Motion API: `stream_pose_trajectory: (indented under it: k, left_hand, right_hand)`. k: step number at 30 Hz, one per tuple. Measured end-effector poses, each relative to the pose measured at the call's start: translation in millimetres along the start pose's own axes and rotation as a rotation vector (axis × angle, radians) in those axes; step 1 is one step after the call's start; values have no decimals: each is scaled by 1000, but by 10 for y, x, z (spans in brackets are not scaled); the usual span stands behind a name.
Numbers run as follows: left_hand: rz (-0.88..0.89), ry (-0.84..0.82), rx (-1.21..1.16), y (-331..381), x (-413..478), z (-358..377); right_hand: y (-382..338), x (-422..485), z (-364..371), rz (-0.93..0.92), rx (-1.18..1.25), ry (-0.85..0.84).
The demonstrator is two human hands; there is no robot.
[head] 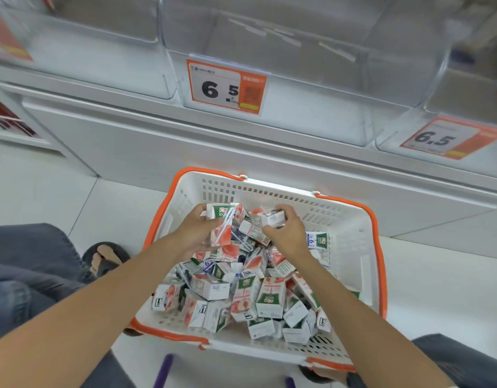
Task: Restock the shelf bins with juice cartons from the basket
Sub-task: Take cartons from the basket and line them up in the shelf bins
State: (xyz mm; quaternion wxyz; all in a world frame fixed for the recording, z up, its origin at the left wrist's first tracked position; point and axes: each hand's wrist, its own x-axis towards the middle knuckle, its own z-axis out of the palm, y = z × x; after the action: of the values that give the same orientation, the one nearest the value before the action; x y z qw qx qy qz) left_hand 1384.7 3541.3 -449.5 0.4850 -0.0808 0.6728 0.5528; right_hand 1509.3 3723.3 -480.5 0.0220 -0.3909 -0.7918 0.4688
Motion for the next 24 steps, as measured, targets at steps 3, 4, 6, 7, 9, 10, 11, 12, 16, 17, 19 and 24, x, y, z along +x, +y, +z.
stream_pose_trajectory:
  k: [3,4,6,7,9,10,11,12,16,17,19,24]
  left_hand:
    - [29,8,7,89,-30,24]
    - [42,-2,-2,133,-59,31]
    - [57,-64,-33,227,-140,32]
    - [56,-120,-40,272,-184,26]
    - [32,-239,-24,357,-266,-7]
    - [22,-294,-18,394,-308,-32]
    - [20,-351,-22,426,-358,-56]
    - [31,-405,-26,457,-408,-79]
    - [144,-418,-6,647,-562,-205]
    - [174,-386,15,719,-600,-267]
    - [230,-358,91,889,-709,-429]
    - [379,-319,147,1382,-1110,-939]
  right_hand:
    - [-342,-80,-324,-49,193,-145]
    - [-481,-95,-425,-76,220,-220]
    - [-757,-134,-573,-135,283,-405]
    - [-887,-159,-615,-150,307,-495]
    - [-1126,-205,-652,-189,307,-617]
    - [-1232,-225,-652,-227,284,-640]
    - [-1328,-245,-641,-269,259,-641]
    - [-1411,-267,-621,-305,237,-625]
    - [-1637,-366,-491,-267,239,-516]
    - [-1691,-389,-455,-249,232,-510]
    - [-1847,-431,-382,-238,181,-558]
    - [-2571,-509,-176,-352,145,-651]
